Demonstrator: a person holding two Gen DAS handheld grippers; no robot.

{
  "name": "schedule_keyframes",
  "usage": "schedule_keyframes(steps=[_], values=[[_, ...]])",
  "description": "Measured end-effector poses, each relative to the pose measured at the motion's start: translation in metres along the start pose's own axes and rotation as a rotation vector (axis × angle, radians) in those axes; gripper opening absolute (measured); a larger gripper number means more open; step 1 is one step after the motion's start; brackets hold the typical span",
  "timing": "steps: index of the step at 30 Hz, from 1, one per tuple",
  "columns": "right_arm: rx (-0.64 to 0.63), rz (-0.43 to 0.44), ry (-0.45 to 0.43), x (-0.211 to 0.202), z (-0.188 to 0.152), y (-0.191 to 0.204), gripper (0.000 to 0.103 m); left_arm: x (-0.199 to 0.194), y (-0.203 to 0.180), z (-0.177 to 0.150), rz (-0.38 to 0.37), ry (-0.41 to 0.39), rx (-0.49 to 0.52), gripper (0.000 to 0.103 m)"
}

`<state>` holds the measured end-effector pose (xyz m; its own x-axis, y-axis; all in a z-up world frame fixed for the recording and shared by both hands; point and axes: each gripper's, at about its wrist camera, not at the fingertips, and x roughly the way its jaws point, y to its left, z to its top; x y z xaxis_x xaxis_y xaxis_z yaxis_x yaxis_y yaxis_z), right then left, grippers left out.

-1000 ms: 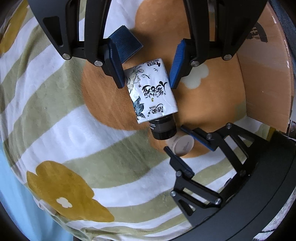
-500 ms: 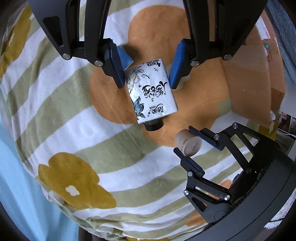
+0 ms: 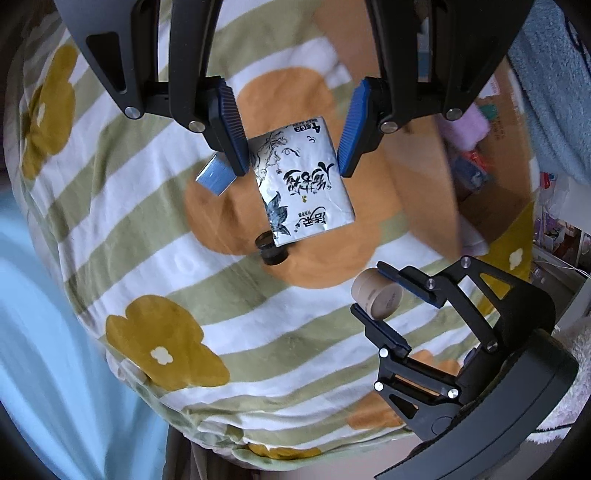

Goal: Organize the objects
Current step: 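Lift the bottle with left tool while right tool carries the tissue pack over the box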

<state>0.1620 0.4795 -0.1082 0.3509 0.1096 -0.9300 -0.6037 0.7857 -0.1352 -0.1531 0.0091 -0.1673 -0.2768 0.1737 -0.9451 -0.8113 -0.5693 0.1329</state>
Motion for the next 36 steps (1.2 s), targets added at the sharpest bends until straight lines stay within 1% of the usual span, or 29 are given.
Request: schedule_keyframes(steps=[5, 10, 19, 23, 30, 32, 36], values=[[0.037, 0.002, -0.004, -0.015, -0.016, 0.023, 0.046, -0.024, -0.025, -0.012, 0.005, -0.019, -0.025, 0.03], [0.047, -0.003, -0.005, -0.029, -0.034, 0.052, 0.046, -0.043, -0.051, -0.026, 0.01, -0.031, -0.044, 0.03], [0.063, -0.005, -0.009, -0.043, -0.059, 0.096, 0.046, -0.063, -0.098, -0.047, 0.005, -0.035, -0.074, 0.03], [0.107, -0.01, -0.002, -0.046, -0.07, 0.112, 0.045, -0.065, -0.119, -0.054, -0.007, -0.034, -0.088, 0.03], [0.133, -0.001, 0.008, -0.045, -0.092, 0.132, 0.046, -0.056, -0.15, -0.064, -0.042, -0.014, -0.096, 0.03], [0.161, 0.005, 0.017, -0.042, -0.098, 0.136, 0.046, -0.052, -0.156, -0.065, -0.051, -0.006, -0.094, 0.03], [0.172, 0.015, 0.034, -0.035, -0.108, 0.144, 0.046, -0.045, -0.164, -0.068, -0.065, 0.004, -0.091, 0.03]])
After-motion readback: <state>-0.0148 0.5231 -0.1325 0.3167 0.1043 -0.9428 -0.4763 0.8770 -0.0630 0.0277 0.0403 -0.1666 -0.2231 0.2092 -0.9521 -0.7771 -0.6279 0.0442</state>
